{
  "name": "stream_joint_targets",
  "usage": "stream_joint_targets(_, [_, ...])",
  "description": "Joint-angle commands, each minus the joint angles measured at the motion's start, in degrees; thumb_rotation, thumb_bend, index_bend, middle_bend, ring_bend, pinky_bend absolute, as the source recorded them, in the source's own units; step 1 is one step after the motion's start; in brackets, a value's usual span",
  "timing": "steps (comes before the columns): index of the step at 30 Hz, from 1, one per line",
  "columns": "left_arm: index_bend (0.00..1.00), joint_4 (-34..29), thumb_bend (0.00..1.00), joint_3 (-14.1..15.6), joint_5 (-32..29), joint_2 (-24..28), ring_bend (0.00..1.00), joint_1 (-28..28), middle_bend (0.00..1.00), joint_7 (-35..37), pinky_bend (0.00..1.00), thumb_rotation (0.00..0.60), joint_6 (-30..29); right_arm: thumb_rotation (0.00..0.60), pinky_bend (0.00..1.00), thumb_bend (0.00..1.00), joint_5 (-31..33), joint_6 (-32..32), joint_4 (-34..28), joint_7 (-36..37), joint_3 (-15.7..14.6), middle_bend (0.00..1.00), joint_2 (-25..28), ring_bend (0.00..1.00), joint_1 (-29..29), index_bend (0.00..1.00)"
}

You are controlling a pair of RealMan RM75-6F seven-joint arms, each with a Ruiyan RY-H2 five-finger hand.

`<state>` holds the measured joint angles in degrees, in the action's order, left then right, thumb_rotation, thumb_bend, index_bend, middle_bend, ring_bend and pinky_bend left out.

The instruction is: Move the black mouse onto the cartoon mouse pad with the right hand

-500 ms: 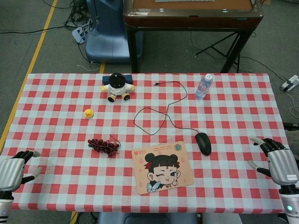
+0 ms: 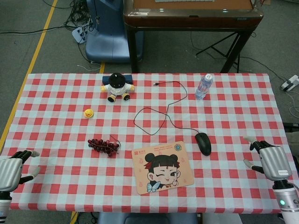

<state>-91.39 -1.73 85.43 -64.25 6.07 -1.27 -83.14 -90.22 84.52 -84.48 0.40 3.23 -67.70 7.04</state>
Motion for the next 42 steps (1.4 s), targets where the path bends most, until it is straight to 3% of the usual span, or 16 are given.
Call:
stream_joint_targets(1, [0.48, -0.08, 0.29, 0.00, 0.12, 0.16, 0.39, -0.04, 0.42, 0.30, 0.63, 0.600, -0.14, 0.600, 0.86, 0.26, 1.96, -3.00, -1.19, -2.71, 0.19, 0.72, 0.36, 0.68, 1.18, 0.26])
stream_joint_targets(3, [0.48, -0.19, 0.29, 0.04, 0.25, 0.29, 0.39, -0.12, 0.42, 0.56, 0.63, 0.600, -0.31, 0.600, 0.92, 0.42, 3.03, -4.89, -2.07, -4.35, 0.13, 0.82, 0.58, 0.77, 1.74, 0.26])
stream_joint_targets(6, [0.48, -0.39, 0.29, 0.14, 0.46, 0.53, 0.39, -0.22, 0.42, 0.87, 0.63, 0.600, -0.47, 0.600, 0.98, 0.57, 5.64, -9.01, -3.43, -7.89, 0.20, 0.92, 0.67, 0.86, 3.14, 0.26])
stream_joint_targets(12, [0.48, -0.54, 0.29, 0.06, 0.26, 0.73, 0.39, -0.14, 0.42, 1.20, 0.63, 0.600, -0.24, 0.600, 1.00, 0.74, 11.35, -16.21, -3.47, -13.83, 0.77, 1.00, -1.62, 0.98, 6.06, 0.26])
stream_joint_targets(24, [0.48, -0.90, 0.29, -0.01, -0.35, 1.23, 0.39, -0.11, 0.42, 1.68, 0.63, 0.600, 0.26, 0.600, 1.00, 0.77, 20.01, -23.69, -0.71, -22.25, 1.40, 1.00, -7.05, 0.99, 10.17, 0.26])
stream_joint_targets(42, [0.48, -1.28, 0.29, -0.12, -1.20, 1.79, 0.39, -0.13, 0.42, 2.04, 0.63, 0.600, 0.83, 0.600, 1.00, 0.77, 23.60, -26.39, 0.91, -28.30, -0.04, 1.00, -12.47, 0.99, 13.57, 0.25])
